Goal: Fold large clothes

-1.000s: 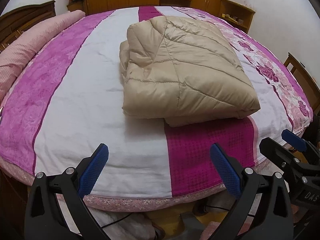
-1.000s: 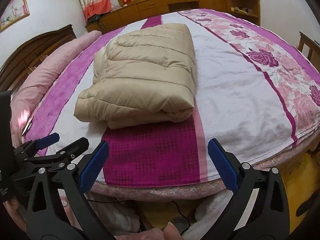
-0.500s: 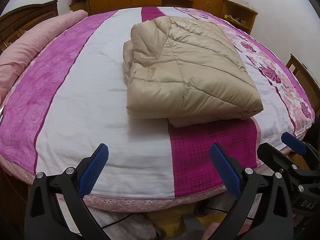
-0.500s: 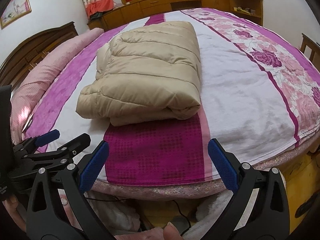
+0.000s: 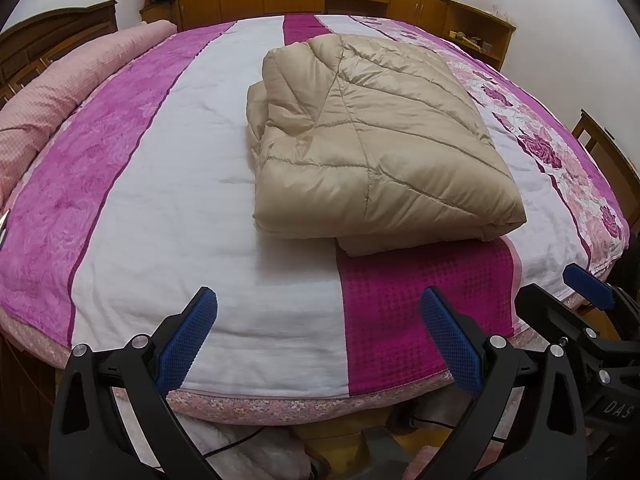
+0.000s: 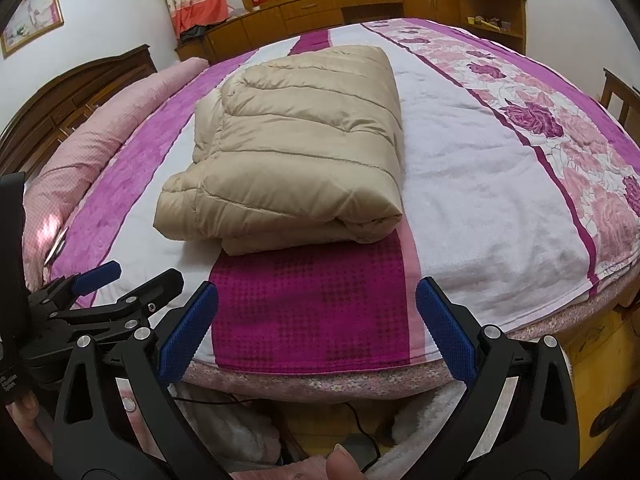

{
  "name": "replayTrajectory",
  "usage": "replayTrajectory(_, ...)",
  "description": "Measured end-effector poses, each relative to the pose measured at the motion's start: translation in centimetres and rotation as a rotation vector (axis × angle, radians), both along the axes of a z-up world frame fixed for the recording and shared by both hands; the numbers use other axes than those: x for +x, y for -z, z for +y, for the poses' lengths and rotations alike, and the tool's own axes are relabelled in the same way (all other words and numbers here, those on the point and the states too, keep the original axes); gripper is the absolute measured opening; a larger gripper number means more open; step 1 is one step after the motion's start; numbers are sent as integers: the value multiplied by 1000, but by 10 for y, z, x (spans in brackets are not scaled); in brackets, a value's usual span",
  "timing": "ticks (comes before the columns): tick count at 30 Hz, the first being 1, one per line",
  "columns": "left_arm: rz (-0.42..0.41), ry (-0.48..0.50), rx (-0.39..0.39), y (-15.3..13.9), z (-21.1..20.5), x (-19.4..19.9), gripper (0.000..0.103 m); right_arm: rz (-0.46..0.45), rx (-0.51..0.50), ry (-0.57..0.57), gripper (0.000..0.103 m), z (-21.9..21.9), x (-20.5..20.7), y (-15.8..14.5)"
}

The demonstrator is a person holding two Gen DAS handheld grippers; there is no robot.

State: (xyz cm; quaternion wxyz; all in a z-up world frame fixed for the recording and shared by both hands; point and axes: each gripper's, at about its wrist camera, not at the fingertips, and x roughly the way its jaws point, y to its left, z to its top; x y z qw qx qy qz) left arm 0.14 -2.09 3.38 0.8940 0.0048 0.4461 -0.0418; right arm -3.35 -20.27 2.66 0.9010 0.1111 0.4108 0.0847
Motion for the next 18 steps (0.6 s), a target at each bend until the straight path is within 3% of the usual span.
replayTrajectory(18, 1, -5, -5, -1, 1, 0, 97, -1, -1, 1, 98, 1, 0, 0)
